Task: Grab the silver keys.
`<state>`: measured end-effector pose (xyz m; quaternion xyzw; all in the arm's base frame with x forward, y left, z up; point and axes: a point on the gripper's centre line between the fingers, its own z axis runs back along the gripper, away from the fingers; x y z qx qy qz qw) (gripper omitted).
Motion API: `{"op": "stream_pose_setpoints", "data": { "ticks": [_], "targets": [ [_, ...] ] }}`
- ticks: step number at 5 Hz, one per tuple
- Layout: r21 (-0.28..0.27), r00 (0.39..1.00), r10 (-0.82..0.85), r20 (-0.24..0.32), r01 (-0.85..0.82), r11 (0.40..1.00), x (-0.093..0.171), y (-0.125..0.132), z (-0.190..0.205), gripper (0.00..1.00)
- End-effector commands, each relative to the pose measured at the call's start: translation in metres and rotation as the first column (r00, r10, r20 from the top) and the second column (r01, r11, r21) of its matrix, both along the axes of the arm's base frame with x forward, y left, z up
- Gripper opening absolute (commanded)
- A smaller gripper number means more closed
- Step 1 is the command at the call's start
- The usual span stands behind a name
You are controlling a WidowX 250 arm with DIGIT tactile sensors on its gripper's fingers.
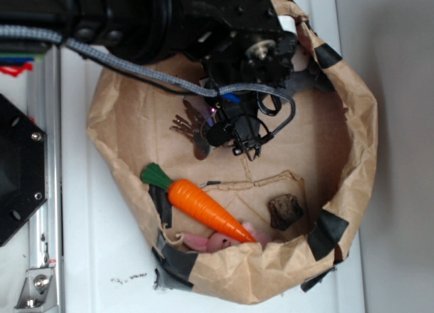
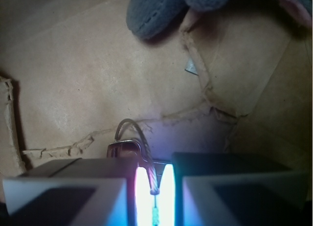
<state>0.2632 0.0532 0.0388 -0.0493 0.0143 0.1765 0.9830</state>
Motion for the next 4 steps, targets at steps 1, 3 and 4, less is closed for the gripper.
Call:
{"op": "stream_pose_setpoints", "data": {
  "ticks": [1, 3, 4],
  "targets": [
    [0.017, 0.998, -0.01, 0.06, 0.009, 1.0, 0.006, 0.002, 0.016, 0.0],
    [-0.123, 0.973, 0.046, 0.227, -0.018, 0.992, 0.03, -0.019, 0.088, 0.0],
    [-0.267, 0.912, 0.001, 0.411, 0.12, 0.956, 0.022, -0.032, 0.144, 0.0]
  ]
}}
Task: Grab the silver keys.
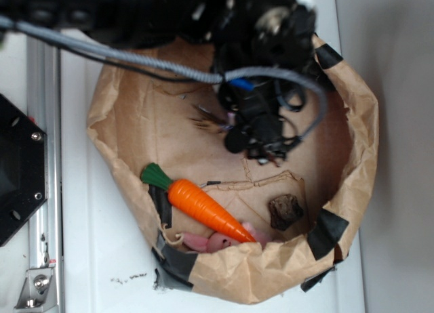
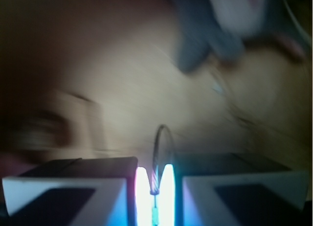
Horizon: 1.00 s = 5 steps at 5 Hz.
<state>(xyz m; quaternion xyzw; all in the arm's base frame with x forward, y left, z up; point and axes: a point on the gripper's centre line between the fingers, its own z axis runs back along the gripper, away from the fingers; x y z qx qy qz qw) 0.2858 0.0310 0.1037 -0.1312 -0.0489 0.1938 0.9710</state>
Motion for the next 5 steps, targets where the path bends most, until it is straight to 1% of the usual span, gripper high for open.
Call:
{"op": "stream_pose_setpoints", "data": {
  "ticks": [1, 2, 3, 4, 5],
  "targets": [
    [-0.082, 0.95, -0.147, 0.274, 0.175, 0.981, -0.01, -0.019, 0.087, 0.0],
    [-0.006, 0.967, -0.198, 0.163, 0.202, 0.979, -0.013, -0.029, 0.064, 0.0],
    [0.007, 0.981, -0.166, 0.101, 0.166, 0.986, -0.012, -0.027, 0.062, 0.0],
    [0.02, 0.981, -0.153, 0.119, 0.152, 0.988, -0.009, -0.027, 0.062, 0.0],
    [0.021, 0.982, -0.133, 0.131, 0.131, 0.991, -0.008, -0.024, 0.062, 0.0]
  ]
}}
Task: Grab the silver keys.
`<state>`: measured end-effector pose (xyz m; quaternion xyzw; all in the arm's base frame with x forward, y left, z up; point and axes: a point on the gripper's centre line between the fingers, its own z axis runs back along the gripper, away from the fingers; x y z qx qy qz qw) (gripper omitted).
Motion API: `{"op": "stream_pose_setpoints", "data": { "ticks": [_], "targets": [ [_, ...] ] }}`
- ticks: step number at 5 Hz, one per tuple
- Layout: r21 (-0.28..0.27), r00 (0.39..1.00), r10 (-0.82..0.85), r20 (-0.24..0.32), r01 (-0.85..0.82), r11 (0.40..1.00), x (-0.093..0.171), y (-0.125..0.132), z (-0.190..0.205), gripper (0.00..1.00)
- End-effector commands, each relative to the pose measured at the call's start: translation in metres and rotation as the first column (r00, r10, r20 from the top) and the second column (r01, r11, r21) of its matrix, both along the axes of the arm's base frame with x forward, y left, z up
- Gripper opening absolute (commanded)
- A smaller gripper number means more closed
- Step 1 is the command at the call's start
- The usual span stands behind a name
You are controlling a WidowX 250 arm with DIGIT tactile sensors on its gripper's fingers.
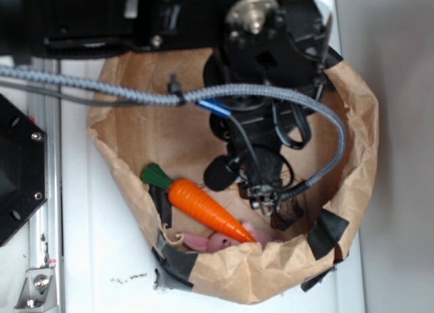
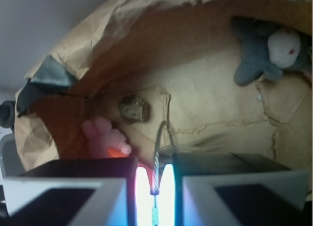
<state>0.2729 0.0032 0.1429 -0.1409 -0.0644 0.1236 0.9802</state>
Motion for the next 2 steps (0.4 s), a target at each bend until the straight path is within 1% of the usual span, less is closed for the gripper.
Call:
{"op": "stream_pose_setpoints", "data": {
  "ticks": [1, 2],
  "targets": [
    [0.026, 0.996, 0.026, 0.081, -0.028, 0.999, 0.006, 0.0054, 0.0228, 0.0],
    [0.046, 0.996, 0.035, 0.081, -0.038, 0.998, 0.0063, 0.0049, 0.0211, 0.0]
  ]
}}
